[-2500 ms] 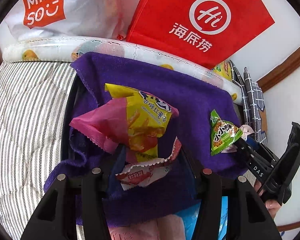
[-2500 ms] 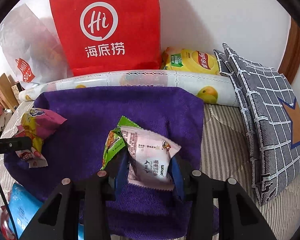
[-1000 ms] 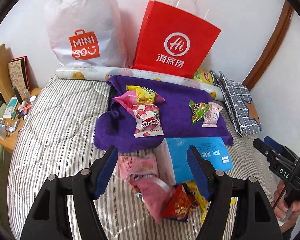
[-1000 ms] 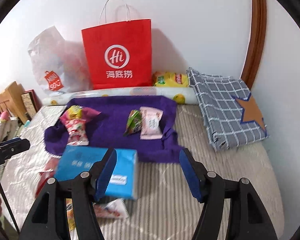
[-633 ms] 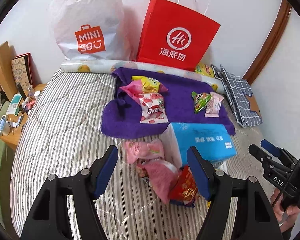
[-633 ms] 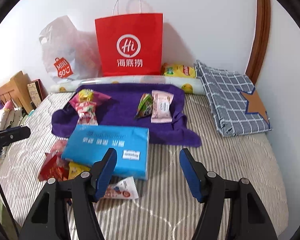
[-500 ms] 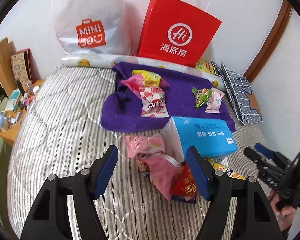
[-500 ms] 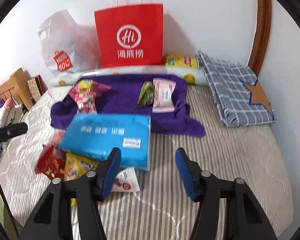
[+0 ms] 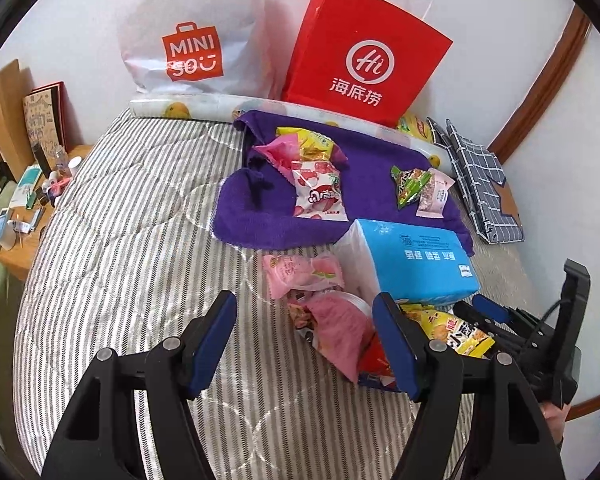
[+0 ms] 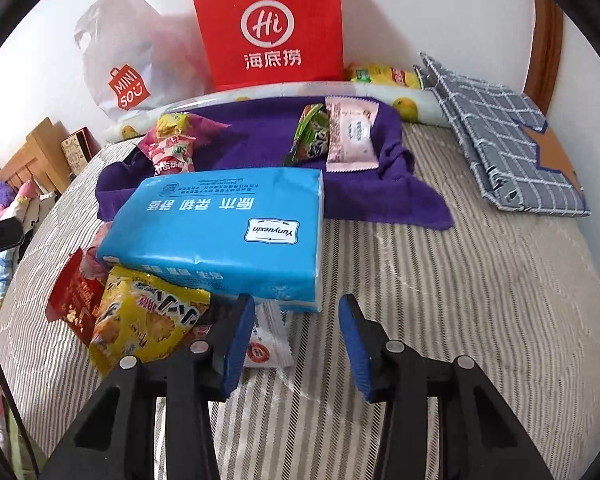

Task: Organize snacks
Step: 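Move both tools back toward the remaining snack pile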

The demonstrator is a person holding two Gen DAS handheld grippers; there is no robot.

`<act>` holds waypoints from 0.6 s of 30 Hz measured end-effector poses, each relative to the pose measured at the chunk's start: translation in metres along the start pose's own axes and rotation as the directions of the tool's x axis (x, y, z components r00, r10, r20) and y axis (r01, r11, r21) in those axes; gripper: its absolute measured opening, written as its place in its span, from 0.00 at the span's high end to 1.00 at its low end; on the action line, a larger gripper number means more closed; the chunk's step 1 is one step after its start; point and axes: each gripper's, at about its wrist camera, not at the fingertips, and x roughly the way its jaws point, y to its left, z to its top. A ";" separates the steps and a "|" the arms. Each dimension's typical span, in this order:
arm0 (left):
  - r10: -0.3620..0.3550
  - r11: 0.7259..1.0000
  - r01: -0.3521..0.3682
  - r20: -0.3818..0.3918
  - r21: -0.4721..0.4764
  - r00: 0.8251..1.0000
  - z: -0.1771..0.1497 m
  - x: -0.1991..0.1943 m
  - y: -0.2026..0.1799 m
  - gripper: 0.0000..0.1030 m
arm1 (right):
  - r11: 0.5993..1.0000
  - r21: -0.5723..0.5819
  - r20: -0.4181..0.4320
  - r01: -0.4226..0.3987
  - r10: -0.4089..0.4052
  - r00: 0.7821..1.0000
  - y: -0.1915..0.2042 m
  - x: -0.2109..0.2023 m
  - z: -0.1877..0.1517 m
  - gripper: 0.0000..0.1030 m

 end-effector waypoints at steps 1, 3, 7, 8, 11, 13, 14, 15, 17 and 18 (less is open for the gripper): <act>-0.004 1.000 0.004 -0.001 -0.003 1.000 -0.001 0.001 0.002 0.32 | 1.000 0.007 -0.003 -0.002 0.002 1.000 0.000 0.002 0.000 0.59; -0.016 1.000 0.016 -0.005 -0.013 1.000 -0.003 0.005 0.006 0.32 | 1.000 0.012 -0.004 0.005 -0.005 1.000 0.001 0.004 -0.001 0.59; -0.032 0.999 0.032 -0.011 -0.038 0.999 -0.005 0.012 0.014 0.32 | 1.000 0.026 0.003 0.012 -0.013 1.000 -0.002 0.002 -0.003 0.59; -0.038 0.998 0.038 -0.013 -0.044 0.999 -0.005 0.015 0.015 0.32 | 1.000 0.028 0.004 0.014 -0.014 1.000 -0.003 0.001 -0.003 0.59; -0.054 0.997 0.052 -0.030 -0.059 0.998 -0.005 0.024 0.015 0.32 | 0.999 0.036 0.003 0.026 -0.026 1.000 -0.006 0.000 -0.002 0.59; -0.063 0.997 0.061 -0.039 -0.054 0.997 -0.004 0.028 0.013 0.32 | 0.999 0.047 0.003 0.025 -0.025 1.000 -0.009 0.000 -0.002 0.59; -0.062 0.997 0.060 -0.040 -0.051 0.997 -0.004 0.029 0.011 0.32 | 0.998 0.055 0.004 0.023 -0.023 1.000 -0.010 0.001 -0.002 0.59; -0.059 0.997 0.057 -0.041 -0.045 0.997 -0.004 0.029 0.010 0.32 | 0.998 0.061 0.002 0.018 -0.018 1.000 -0.011 0.001 -0.001 0.59; -0.058 0.998 0.056 -0.041 -0.040 0.997 -0.004 0.029 0.009 0.32 | 0.997 0.071 -0.007 0.001 -0.001 1.000 -0.012 0.004 0.000 0.59; -0.057 0.998 0.055 -0.043 -0.040 0.997 -0.004 0.029 0.009 0.32 | 0.997 0.075 -0.012 -0.008 0.009 1.000 -0.012 0.004 0.000 0.59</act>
